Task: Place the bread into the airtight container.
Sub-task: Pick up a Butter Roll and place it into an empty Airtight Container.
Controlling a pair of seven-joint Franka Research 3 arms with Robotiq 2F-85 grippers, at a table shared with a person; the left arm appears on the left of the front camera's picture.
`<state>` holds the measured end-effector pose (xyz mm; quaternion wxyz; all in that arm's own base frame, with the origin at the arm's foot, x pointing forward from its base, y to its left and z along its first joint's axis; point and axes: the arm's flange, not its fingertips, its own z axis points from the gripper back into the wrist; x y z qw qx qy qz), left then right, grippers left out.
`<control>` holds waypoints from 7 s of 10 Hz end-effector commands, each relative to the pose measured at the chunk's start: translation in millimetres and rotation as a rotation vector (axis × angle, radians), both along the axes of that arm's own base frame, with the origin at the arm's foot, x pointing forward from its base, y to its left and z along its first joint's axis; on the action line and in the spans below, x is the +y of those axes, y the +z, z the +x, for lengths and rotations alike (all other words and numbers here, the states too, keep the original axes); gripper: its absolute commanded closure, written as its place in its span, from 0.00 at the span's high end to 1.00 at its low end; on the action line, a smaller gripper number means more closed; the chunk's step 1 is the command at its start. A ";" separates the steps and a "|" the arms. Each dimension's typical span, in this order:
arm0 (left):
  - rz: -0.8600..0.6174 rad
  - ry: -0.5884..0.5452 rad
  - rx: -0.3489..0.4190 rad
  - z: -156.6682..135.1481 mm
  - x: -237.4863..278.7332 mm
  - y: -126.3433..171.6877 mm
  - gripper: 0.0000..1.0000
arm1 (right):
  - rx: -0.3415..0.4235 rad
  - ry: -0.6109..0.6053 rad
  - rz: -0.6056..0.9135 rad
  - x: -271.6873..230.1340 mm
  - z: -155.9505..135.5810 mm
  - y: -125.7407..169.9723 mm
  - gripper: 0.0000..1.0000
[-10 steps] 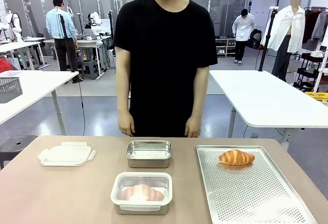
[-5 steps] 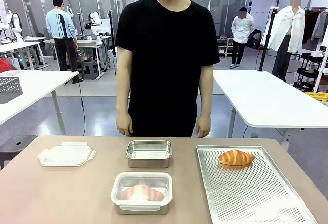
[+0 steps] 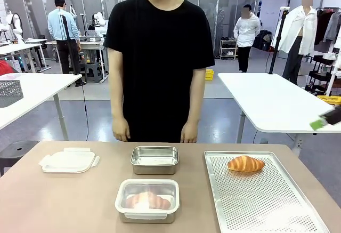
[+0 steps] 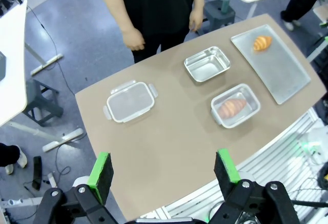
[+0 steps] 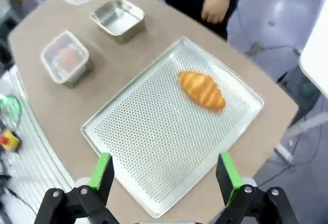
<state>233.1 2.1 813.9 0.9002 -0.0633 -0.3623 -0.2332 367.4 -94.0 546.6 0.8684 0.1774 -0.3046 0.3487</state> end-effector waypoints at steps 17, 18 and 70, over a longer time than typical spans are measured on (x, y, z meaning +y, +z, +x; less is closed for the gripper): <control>0.004 -0.009 -0.004 -0.6 0.3 1.2 1.00 | -0.003 0.652 -0.618 139.4 156.6 -130.8 1.00; 0.004 -0.009 -0.004 -0.6 0.3 1.2 1.00 | -0.016 0.659 -0.637 145.2 172.0 -143.1 1.00; 0.004 -0.009 -0.004 -0.6 0.3 1.2 1.00 | 0.216 0.659 -0.689 522.3 251.4 -187.3 0.91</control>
